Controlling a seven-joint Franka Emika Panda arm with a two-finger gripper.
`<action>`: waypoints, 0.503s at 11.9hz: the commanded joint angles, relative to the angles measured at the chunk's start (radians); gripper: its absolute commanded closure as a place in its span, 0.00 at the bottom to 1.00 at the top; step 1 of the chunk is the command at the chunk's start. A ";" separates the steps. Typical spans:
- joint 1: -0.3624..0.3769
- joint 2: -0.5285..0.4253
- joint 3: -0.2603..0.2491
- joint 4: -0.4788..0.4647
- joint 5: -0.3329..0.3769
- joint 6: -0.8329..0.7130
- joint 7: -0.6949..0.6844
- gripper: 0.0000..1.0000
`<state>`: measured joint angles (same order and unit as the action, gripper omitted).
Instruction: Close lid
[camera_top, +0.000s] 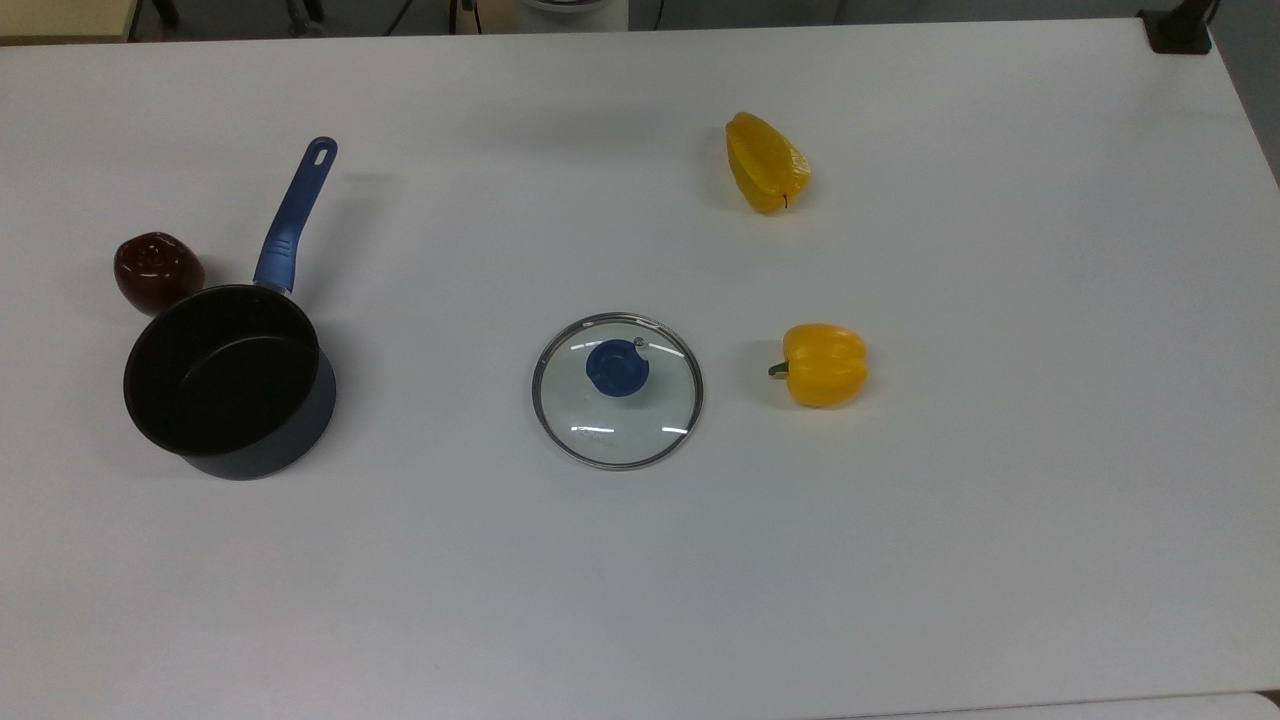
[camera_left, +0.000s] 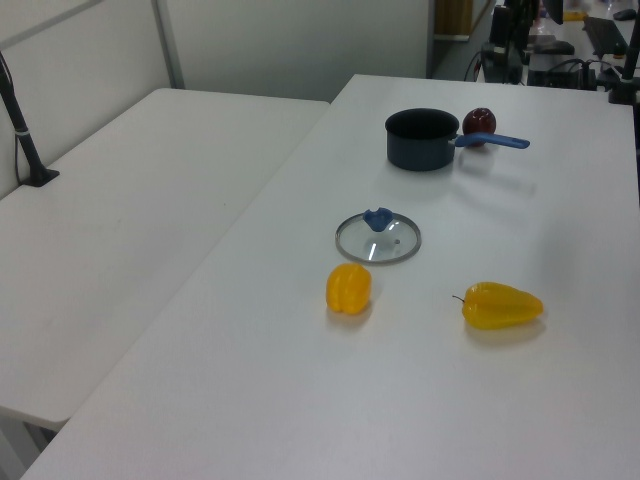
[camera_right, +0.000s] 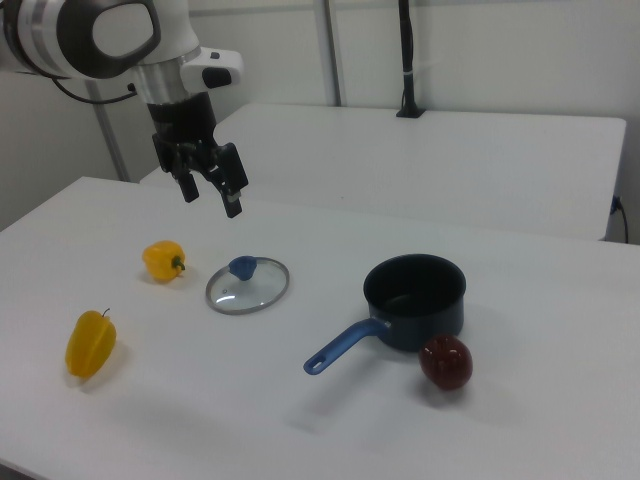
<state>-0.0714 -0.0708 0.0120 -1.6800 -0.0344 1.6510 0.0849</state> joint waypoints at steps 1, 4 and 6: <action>0.002 -0.023 -0.007 -0.020 0.022 -0.013 -0.022 0.00; 0.002 -0.017 -0.006 -0.021 0.022 -0.011 -0.022 0.00; 0.005 -0.011 -0.006 -0.021 0.022 -0.002 -0.023 0.00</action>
<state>-0.0714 -0.0706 0.0121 -1.6839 -0.0344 1.6510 0.0848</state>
